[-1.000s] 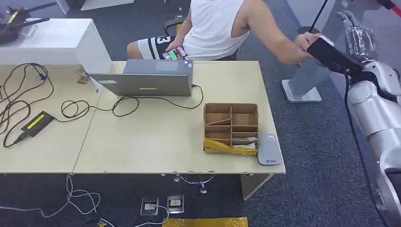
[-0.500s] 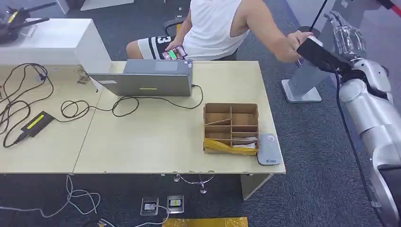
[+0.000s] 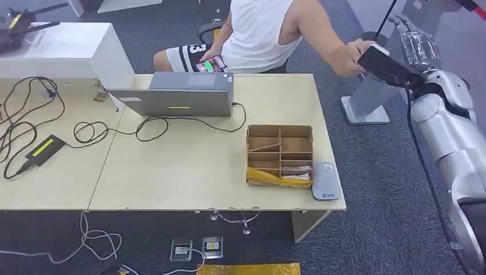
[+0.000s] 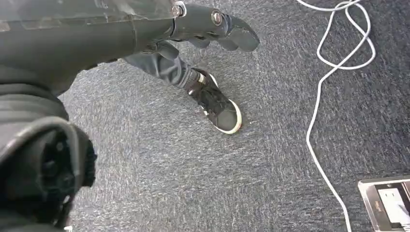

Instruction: Pass the card to the sensor for recognition and then transmit it.

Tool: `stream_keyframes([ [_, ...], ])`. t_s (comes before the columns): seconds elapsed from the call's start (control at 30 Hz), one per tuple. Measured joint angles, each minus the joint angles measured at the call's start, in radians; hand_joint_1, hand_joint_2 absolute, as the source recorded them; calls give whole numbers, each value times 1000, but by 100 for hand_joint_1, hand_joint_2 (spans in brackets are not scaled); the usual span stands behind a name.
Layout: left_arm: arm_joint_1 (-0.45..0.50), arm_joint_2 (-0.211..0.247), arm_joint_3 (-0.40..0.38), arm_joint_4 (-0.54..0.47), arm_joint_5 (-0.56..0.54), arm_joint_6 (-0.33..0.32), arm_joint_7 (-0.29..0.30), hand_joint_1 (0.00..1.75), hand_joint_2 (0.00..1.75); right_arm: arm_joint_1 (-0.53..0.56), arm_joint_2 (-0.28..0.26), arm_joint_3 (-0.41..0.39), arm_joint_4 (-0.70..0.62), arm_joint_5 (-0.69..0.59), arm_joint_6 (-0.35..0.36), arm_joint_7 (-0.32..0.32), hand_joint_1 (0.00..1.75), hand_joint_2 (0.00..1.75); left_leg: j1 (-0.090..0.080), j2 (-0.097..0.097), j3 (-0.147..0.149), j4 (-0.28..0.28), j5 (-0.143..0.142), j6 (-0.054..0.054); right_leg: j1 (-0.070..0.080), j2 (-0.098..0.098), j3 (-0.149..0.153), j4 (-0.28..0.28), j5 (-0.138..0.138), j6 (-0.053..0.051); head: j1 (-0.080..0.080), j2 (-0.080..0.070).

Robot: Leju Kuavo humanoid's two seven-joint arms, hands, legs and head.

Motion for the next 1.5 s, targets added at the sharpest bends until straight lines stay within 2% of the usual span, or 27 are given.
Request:
stream_keyframes([
  [0.03,0,0,0,0,0,0,-2,0,0,-3,0,1,0,-5,10,-1,171,175,0,0,0,0,0,0,0,0,0,0,0,0,0,0],
  [0.07,0,0,0,0,0,1,-3,0,0,-4,0,5,0,-16,29,-1,175,175,0,0,0,0,0,0,0,0,0,0,0,0,0,0],
  [1.17,1,-3,-1,0,6,0,-5,0,0,-5,8,22,-1,-40,68,-9,175,175,0,0,0,0,0,0,0,0,0,0,0,0,0,0],
  [1.27,1,-4,-1,0,16,5,-5,0,0,11,8,18,-17,-102,107,-19,175,175,0,0,1,0,0,0,0,0,0,0,0,0,0,0],
  [1.33,1,-6,-1,0,27,12,-5,0,0,42,-3,9,-51,-157,165,-21,175,175,0,0,1,0,0,0,0,0,0,0,0,0,0,0],
  [1.43,4,-8,0,0,44,21,-3,0,0,142,-40,-16,-147,-227,281,19,175,175,2,-1,2,0,0,0,2,-1,2,-3,0,0,0,0],
  [1.5,7,-7,0,0,51,21,5,0,0,231,-72,-37,-223,-241,316,46,175,175,2,-1,1,0,-1,0,2,-1,2,-3,0,0,0,0],
])
